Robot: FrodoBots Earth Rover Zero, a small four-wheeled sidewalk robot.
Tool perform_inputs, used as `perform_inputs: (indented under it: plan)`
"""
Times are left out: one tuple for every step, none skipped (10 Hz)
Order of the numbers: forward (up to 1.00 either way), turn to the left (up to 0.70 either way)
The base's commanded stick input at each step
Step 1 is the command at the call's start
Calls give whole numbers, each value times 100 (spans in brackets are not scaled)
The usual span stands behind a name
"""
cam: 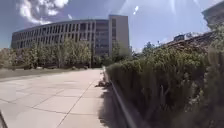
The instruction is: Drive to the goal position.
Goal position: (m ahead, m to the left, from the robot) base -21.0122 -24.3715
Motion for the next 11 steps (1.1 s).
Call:
perform_inputs:
  plan:
    - [0, 0]
    - [0, 0]
    - [0, 0]
    - [0, 0]
    - [0, 13]
    - [0, 45]
    - [0, 45]
    - [0, 45]
    - [0, 45]
    - [0, 45]
    - [0, 45]
